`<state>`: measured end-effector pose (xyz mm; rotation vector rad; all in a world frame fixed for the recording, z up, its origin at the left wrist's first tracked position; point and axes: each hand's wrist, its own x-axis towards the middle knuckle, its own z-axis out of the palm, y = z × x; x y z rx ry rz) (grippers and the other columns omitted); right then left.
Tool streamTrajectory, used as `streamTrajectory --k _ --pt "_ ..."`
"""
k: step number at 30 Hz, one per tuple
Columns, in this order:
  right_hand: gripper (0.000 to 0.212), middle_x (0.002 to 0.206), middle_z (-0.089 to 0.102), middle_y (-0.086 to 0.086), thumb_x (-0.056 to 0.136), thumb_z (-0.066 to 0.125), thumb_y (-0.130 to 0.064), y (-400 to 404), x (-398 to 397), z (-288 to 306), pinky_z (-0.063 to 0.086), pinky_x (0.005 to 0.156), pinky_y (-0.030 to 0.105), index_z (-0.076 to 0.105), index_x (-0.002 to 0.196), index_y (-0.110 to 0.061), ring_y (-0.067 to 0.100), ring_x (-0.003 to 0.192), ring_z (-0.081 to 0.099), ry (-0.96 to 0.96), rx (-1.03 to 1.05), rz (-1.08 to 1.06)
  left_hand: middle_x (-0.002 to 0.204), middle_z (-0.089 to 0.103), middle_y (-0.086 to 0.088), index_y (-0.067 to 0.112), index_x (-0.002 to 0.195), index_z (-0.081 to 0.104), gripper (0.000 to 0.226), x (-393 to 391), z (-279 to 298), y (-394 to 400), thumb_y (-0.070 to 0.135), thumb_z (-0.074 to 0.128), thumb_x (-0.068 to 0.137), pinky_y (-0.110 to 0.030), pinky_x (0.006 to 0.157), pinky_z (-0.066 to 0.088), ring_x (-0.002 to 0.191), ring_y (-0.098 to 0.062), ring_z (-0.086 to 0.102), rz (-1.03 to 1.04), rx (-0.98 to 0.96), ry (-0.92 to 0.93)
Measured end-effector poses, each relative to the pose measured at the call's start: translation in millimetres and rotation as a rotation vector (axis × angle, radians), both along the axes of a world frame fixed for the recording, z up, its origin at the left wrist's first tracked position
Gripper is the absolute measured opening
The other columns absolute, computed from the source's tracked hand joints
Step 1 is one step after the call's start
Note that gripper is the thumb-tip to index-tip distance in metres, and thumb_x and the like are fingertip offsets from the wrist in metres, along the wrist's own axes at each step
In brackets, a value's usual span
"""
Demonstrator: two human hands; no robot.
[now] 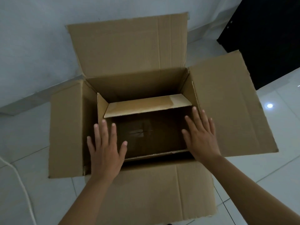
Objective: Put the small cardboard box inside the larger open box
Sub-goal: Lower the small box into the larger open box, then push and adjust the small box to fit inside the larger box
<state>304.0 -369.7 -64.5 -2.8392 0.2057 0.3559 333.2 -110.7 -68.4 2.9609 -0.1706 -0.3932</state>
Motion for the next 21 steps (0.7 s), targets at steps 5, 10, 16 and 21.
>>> streamTrajectory --k 5,10,16,21 --pt "0.08 0.155 0.007 -0.001 0.074 -0.006 -0.058 28 -3 7 -0.01 0.109 0.034 0.023 0.139 -0.022 0.011 0.133 -0.015 0.084 0.108 0.103 0.153 0.022 -0.005 0.022 0.135 0.036 0.055 11 11 -18 0.048 0.019 0.09 -0.048 0.111 0.004 0.136 -0.018 -0.002 -0.233 0.029 0.027" --pt "0.085 0.155 -0.001 -0.004 0.07 -0.01 -0.066 45 -5 -7 -0.011 0.107 0.034 0.013 0.141 -0.025 0.013 0.139 -0.01 0.159 0.11 0.108 0.155 -0.011 0.004 0.027 0.143 0.001 0.056 38 -6 -38 0.046 0.017 0.093 -0.045 0.114 -0.006 0.14 -0.018 -0.018 -0.294 0.115 0.237" --pt "0.058 0.154 -0.01 -0.004 0.091 0.009 -0.052 44 -9 -24 -0.004 0.113 0.037 0.002 0.142 -0.026 0.013 0.139 -0.011 0.142 0.08 0.117 0.144 -0.032 0.007 0.026 0.137 -0.02 0.062 62 -28 -42 0.051 0.014 0.091 -0.046 0.112 -0.012 0.133 -0.016 -0.027 -0.237 0.049 0.135" --pt "0.079 0.142 -0.025 -0.009 0.067 -0.012 -0.055 43 -19 -31 -0.005 0.109 0.032 -0.004 0.141 -0.028 0.006 0.132 -0.018 0.054 0.068 0.137 0.152 -0.023 0.004 0.022 0.14 -0.018 0.066 108 -36 -53 0.053 0.014 0.09 -0.046 0.113 -0.009 0.139 -0.02 -0.022 -0.201 0.035 -0.048"
